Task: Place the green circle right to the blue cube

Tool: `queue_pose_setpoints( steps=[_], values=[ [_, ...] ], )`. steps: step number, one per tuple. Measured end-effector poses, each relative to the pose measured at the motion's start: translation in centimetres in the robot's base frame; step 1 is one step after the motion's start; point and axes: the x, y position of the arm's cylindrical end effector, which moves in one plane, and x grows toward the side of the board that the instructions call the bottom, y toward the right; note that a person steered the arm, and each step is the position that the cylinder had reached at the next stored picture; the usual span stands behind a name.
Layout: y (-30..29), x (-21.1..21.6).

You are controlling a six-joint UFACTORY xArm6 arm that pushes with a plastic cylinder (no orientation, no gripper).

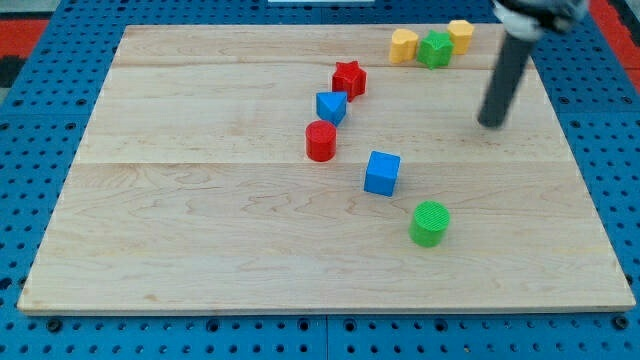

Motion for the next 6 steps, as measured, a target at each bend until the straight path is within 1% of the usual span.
queue_pose_setpoints(
  steps=[1,2,3,4,5,6],
  values=[
    [-1.3,10.8],
    [-11.1,13.6],
    [-12.9,9.3],
    [-7.6,5.3],
    [-4.7,5.1],
    [-5.0,10.9]
  ],
)
